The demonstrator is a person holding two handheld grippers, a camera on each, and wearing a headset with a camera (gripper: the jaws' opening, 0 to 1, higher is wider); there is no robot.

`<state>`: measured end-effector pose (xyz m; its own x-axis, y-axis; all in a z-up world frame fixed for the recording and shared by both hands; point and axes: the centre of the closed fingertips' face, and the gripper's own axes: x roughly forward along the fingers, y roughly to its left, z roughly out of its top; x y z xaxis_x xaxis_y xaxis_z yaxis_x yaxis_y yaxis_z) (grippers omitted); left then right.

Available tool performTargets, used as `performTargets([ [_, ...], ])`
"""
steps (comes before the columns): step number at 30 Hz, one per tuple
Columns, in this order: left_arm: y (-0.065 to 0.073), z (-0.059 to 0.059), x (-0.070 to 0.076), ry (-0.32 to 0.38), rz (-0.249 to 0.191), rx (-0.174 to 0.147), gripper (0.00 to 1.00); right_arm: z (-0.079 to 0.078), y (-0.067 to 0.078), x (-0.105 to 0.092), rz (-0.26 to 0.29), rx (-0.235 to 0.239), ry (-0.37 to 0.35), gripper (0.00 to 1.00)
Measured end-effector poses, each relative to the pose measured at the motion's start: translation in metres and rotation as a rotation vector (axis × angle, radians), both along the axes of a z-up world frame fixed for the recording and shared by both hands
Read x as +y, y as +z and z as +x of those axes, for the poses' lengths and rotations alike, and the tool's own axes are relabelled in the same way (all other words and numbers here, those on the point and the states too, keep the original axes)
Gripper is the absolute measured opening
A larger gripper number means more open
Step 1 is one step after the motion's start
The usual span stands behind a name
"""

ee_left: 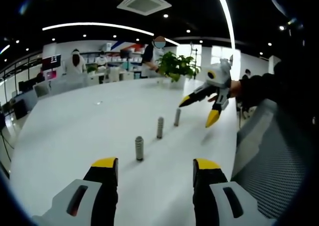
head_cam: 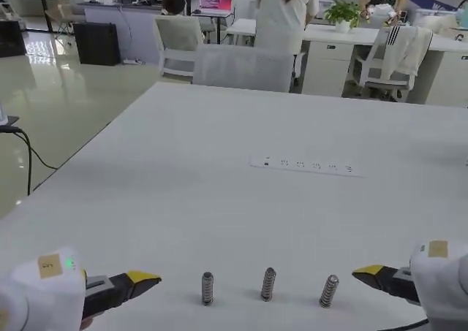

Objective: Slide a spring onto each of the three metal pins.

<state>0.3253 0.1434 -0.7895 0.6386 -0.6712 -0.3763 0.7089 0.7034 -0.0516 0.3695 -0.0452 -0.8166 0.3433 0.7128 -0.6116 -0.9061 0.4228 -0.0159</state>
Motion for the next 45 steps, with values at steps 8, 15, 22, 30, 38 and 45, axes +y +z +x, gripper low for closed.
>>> performTargets([
  [8, -0.003, 0.001, 0.006, 0.037, -0.014, 0.007, 0.58, -0.002, 0.001, -0.003, 0.017, -0.013, -0.015, 0.81],
  [15, -0.005, 0.002, 0.007, 0.061, -0.027, 0.013, 0.60, -0.004, 0.001, -0.005, 0.029, -0.015, -0.033, 0.81],
  [22, -0.004, 0.003, 0.009, 0.069, -0.034, 0.011, 0.61, -0.006, -0.001, -0.005, 0.029, -0.008, -0.036, 0.81],
  [30, -0.004, 0.004, 0.011, 0.075, -0.038, 0.011, 0.62, -0.005, 0.001, -0.003, 0.028, -0.011, -0.037, 0.82],
  [38, -0.004, 0.004, 0.011, 0.074, -0.038, 0.010, 0.62, -0.005, 0.001, -0.003, 0.024, -0.013, -0.038, 0.82],
  [45, -0.003, 0.003, 0.011, 0.074, -0.038, 0.009, 0.62, -0.005, 0.000, -0.004, 0.024, -0.009, -0.040, 0.81],
])
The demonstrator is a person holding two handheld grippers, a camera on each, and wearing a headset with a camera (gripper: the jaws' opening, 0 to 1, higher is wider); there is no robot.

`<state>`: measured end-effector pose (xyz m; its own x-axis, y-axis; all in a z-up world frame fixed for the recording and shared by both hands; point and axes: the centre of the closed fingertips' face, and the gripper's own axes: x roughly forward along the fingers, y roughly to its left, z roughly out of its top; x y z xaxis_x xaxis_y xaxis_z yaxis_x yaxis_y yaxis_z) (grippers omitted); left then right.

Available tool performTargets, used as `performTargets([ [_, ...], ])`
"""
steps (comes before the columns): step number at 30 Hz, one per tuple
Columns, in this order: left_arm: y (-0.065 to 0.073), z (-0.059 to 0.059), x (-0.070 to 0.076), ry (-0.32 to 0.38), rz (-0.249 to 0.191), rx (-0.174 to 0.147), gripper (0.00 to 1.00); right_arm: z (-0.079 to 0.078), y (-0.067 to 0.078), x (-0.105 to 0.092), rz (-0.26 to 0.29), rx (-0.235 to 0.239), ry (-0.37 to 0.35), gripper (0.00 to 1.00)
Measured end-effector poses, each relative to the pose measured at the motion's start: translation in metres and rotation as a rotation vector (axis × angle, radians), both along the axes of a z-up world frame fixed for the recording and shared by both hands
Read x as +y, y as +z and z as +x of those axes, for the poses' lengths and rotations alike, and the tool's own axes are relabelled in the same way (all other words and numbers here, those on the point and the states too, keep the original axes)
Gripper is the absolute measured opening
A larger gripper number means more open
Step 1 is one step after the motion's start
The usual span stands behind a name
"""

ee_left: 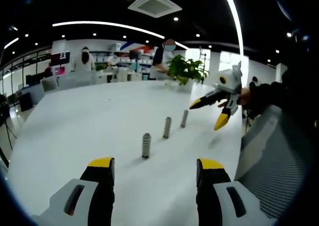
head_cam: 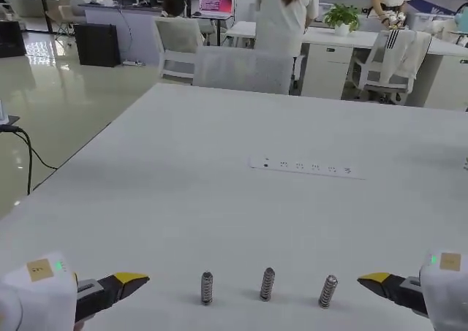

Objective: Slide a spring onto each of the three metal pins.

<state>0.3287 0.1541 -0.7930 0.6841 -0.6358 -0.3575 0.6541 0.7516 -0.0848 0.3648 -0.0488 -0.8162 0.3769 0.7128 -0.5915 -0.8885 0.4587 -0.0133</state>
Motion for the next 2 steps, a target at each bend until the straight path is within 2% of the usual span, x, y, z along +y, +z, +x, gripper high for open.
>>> performTargets([
  [2, -0.0005, -0.0001, 0.0000, -0.001, 0.001, 0.001, 0.62, -0.0004, -0.0005, -0.0003, -0.006, 0.000, 0.001, 0.81],
])
